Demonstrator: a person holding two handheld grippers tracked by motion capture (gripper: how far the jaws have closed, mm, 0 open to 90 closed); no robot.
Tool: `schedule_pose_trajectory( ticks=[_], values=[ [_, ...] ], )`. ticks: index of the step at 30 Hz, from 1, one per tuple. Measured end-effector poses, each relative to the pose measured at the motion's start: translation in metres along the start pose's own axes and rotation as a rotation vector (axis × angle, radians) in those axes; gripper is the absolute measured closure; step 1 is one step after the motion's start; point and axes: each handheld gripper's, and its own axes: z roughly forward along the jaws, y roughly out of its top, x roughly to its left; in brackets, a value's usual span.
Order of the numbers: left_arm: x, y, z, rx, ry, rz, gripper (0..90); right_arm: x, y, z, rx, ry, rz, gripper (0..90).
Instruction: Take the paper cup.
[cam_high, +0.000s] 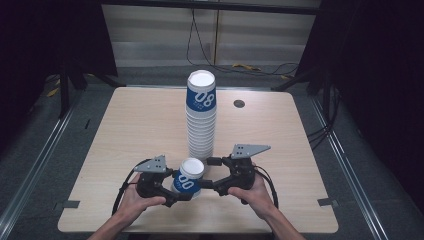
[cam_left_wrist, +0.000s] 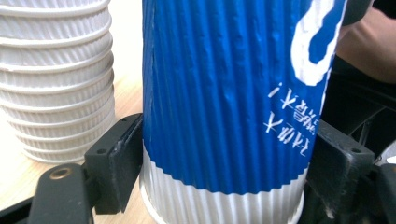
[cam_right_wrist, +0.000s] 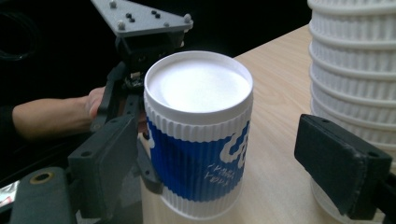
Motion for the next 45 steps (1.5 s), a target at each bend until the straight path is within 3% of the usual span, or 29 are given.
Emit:
schedule_pose_trajectory(
  ticks=[6, 11, 21, 24, 27, 31, 38, 39, 42, 45],
  values=[
    [0.001, 0.002, 0.0, 0.064, 0.015, 0.006, 20.6, 0.0, -0.004, -0.003, 0.041, -0.009, 0.002, 13.9],
    [0.004, 0.003, -0.002, 0.075, -0.019, -0.019, 20.4, -0.001, -0.005, -0.005, 0.088, -0.006, -0.003, 14.2],
    [0.002, 0.007, 0.0, 0.166, 0.03, 0.029, 20.3, 0.0, -0.005, -0.003, 0.18, 0.012, -0.039, 18.5],
    [0.004, 0.006, 0.003, 0.2, 0.032, 0.021, 20.2, -0.003, -0.005, -0.003, 0.201, 0.021, -0.037, 22.0],
    [0.005, 0.006, 0.005, 0.224, 0.038, 0.012, 20.0, -0.004, -0.006, -0.001, 0.235, -0.003, -0.052, 21.4],
    [0.004, 0.009, 0.007, 0.27, 0.042, 0.035, 20.0, -0.005, -0.007, 0.001, 0.284, -0.024, -0.061, 21.2],
    [0.002, 0.011, 0.013, 0.345, 0.04, 0.07, 20.0, -0.004, -0.006, 0.005, 0.347, -0.013, -0.094, 17.3],
    [0.001, 0.01, 0.016, 0.333, 0.041, 0.066, 20.0, -0.003, -0.006, 0.006, 0.36, -0.006, -0.093, 16.4],
    [0.001, 0.01, 0.018, 0.357, 0.044, 0.074, 20.0, -0.003, -0.006, 0.008, 0.388, -0.005, -0.105, 15.5],
    [-0.001, 0.013, 0.02, 0.402, 0.042, 0.096, 20.0, -0.003, -0.006, 0.008, 0.422, -0.008, -0.122, 15.5]
  ],
)
